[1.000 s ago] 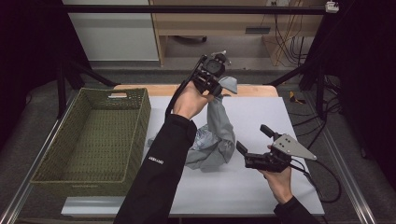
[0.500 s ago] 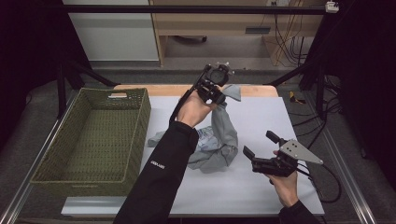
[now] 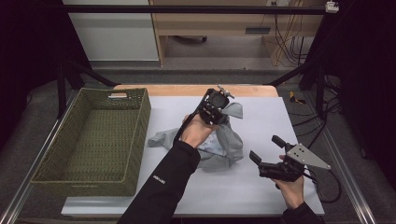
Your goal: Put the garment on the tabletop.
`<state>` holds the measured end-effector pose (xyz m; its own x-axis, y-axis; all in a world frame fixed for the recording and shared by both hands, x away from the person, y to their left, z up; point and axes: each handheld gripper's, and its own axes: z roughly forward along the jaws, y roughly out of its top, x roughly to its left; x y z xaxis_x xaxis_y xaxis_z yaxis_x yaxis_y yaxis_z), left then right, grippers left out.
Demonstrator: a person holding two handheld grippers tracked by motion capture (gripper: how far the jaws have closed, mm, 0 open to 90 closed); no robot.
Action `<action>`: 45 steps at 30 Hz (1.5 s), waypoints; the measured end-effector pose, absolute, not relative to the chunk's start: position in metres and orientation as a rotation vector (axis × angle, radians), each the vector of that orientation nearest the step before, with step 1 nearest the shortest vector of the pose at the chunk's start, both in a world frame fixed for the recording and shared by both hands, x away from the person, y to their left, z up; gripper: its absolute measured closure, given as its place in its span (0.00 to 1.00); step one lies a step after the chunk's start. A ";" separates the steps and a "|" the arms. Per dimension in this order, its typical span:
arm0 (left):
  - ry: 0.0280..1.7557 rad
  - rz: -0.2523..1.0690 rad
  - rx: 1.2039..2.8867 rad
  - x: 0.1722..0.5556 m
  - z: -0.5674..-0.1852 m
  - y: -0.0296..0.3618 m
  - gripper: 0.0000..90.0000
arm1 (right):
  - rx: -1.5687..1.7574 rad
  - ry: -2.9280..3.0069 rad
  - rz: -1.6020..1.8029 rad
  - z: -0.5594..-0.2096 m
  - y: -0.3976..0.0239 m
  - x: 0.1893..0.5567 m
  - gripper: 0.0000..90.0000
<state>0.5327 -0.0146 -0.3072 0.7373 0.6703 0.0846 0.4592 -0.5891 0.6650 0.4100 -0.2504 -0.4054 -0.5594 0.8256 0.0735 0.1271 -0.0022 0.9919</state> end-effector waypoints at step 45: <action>0.776 0.476 1.829 0.437 -0.386 0.095 0.07 | 1.021 1.778 1.607 -0.423 -0.242 0.412 0.00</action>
<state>0.4371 0.0946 -0.3860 0.7111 0.7022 -0.0352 0.2876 -0.2449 0.9259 0.4121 -0.2424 -0.4229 -0.5740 0.8127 0.1003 0.1818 0.0071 0.9833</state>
